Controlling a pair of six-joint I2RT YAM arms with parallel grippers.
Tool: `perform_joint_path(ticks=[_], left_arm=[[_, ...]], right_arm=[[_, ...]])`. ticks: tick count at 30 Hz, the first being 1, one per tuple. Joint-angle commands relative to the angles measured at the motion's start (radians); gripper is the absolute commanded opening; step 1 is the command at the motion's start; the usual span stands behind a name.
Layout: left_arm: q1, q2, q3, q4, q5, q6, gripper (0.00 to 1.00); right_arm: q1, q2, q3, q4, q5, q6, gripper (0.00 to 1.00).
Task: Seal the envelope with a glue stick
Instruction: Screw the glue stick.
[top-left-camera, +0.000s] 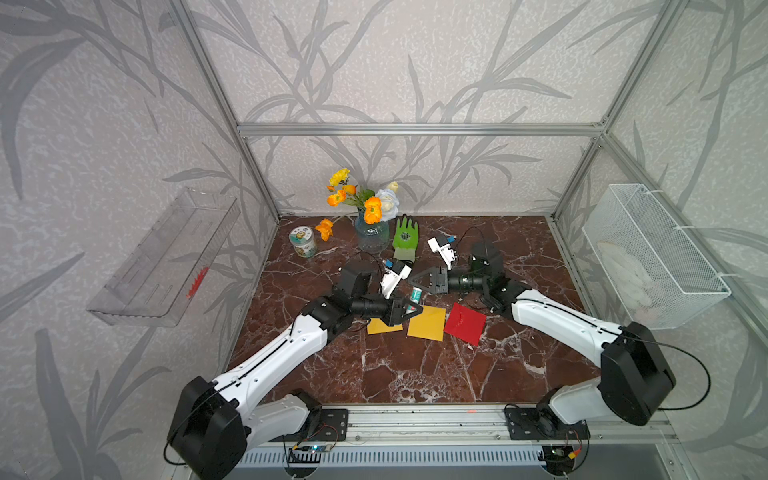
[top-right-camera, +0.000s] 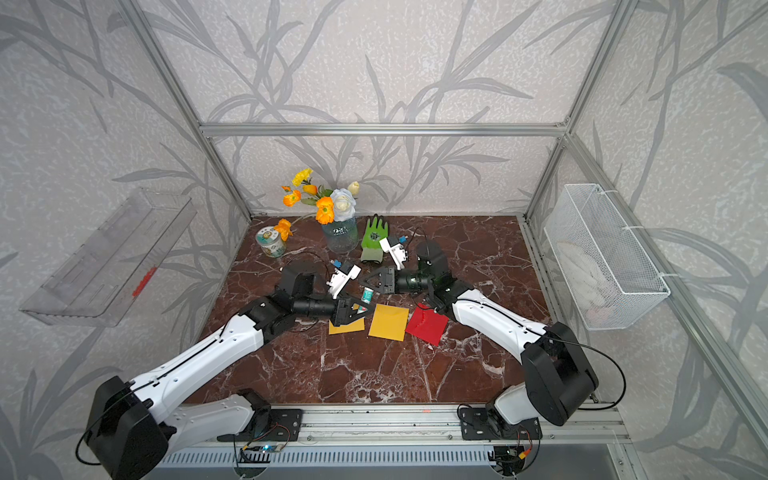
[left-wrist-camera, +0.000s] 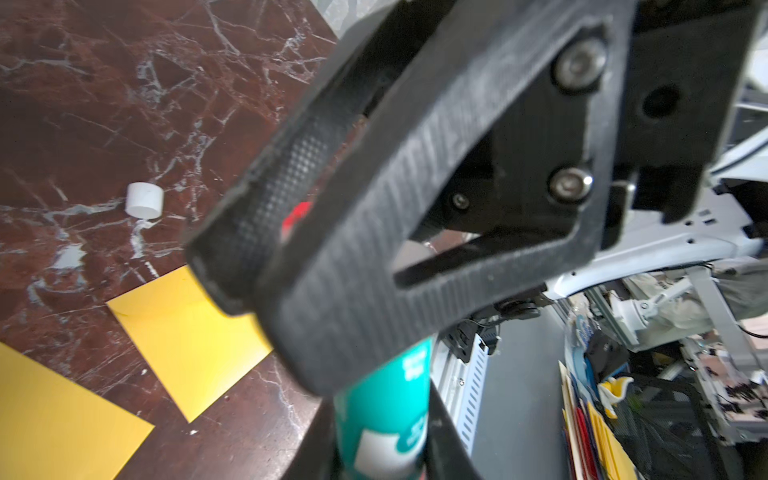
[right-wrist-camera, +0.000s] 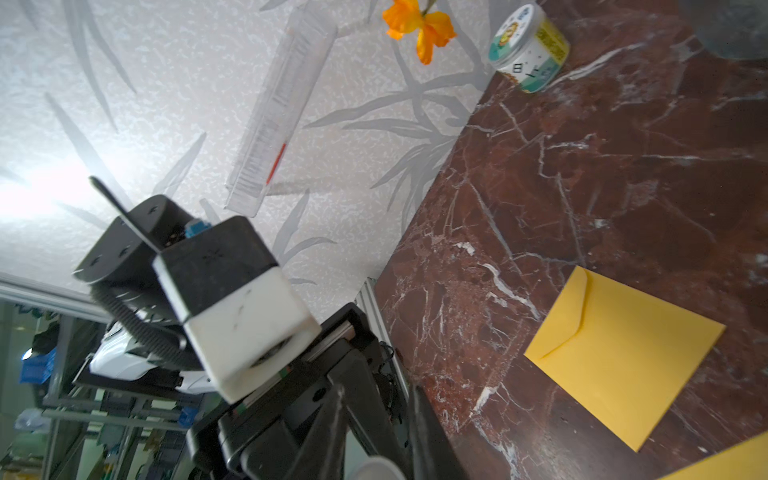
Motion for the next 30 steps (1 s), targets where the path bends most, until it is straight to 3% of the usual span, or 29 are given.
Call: perform_joint_path(ticks=[1, 3, 7, 13, 15, 17, 19, 22, 26, 30], left_arm=[[0.004, -0.057, 0.022, 0.040, 0.179, -0.018, 0.00], [0.007, -0.072, 0.020, 0.077, 0.262, -0.054, 0.00], [0.005, -0.079, 0.031, 0.166, 0.438, -0.138, 0.04], [-0.002, -0.135, 0.028, 0.213, 0.483, -0.179, 0.04], [0.000, -0.138, 0.034, 0.183, 0.475, -0.153, 0.04], [0.001, -0.135, 0.036, 0.140, 0.442, -0.118, 0.04], [0.001, -0.127, 0.034, 0.123, 0.399, -0.102, 0.03], [0.001, -0.121, 0.028, 0.118, 0.306, -0.079, 0.03], [0.000, -0.124, 0.022, 0.140, 0.205, -0.063, 0.03], [0.001, -0.133, 0.003, 0.171, 0.135, -0.046, 0.04]], right_arm=[[0.005, -0.079, -0.031, 0.257, -0.177, 0.018, 0.16], [0.006, -0.125, -0.066, 0.348, -0.216, 0.028, 0.17], [0.007, -0.206, -0.082, 0.297, -0.278, -0.061, 0.17], [0.018, -0.269, -0.078, 0.250, -0.371, -0.149, 0.20], [0.018, -0.288, -0.057, 0.132, -0.324, -0.235, 0.29], [0.018, -0.302, -0.033, 0.010, -0.251, -0.298, 0.48], [0.015, -0.295, -0.006, -0.084, -0.156, -0.302, 0.61], [0.008, -0.263, 0.009, -0.122, -0.079, -0.245, 0.71], [0.007, -0.213, -0.011, -0.091, -0.020, -0.136, 0.75], [0.008, -0.159, -0.042, 0.020, -0.012, -0.043, 0.73]])
